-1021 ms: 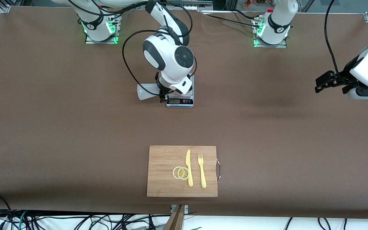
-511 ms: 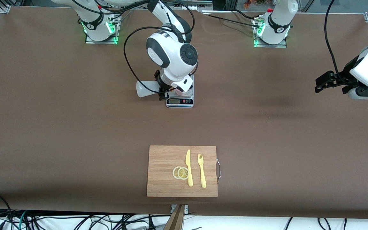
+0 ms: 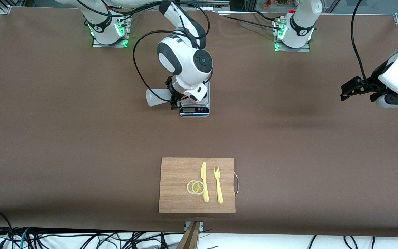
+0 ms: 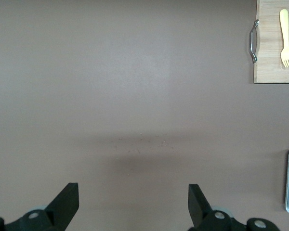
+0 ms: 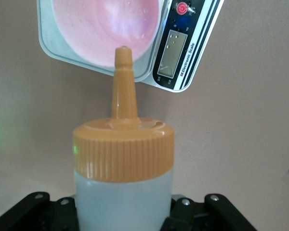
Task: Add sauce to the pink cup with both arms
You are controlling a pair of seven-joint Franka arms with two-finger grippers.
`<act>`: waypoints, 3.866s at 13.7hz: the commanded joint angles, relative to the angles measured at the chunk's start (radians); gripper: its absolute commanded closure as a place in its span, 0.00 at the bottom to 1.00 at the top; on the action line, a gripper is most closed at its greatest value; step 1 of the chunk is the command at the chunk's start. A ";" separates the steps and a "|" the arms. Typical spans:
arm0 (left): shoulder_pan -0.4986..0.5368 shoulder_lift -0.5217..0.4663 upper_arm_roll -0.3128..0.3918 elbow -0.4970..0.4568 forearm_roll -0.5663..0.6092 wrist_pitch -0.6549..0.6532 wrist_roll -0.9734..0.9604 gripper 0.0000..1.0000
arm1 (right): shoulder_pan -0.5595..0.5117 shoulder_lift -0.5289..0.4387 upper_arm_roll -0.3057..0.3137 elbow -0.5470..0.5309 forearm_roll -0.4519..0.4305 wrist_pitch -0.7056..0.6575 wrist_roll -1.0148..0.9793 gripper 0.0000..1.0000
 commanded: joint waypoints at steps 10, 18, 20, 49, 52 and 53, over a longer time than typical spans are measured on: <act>0.008 0.016 -0.003 0.029 -0.020 -0.010 0.025 0.00 | -0.169 -0.028 -0.004 0.001 0.313 0.030 -0.227 1.00; 0.008 0.016 -0.003 0.029 -0.020 -0.010 0.025 0.00 | -0.480 -0.060 -0.007 0.004 0.719 0.038 -0.571 1.00; 0.008 0.016 -0.003 0.029 -0.020 -0.010 0.025 0.00 | -0.572 -0.048 -0.005 -0.002 0.845 0.027 -0.757 1.00; 0.008 0.016 -0.003 0.027 -0.020 -0.010 0.025 0.00 | -1.154 0.363 -0.002 -0.052 1.373 -0.364 -1.585 1.00; 0.008 0.016 -0.003 0.029 -0.020 -0.010 0.025 0.00 | -1.165 0.374 0.001 -0.052 1.374 -0.369 -1.605 1.00; 0.008 0.016 -0.003 0.029 -0.020 -0.010 0.025 0.00 | -1.166 0.379 0.002 -0.052 1.374 -0.370 -1.607 1.00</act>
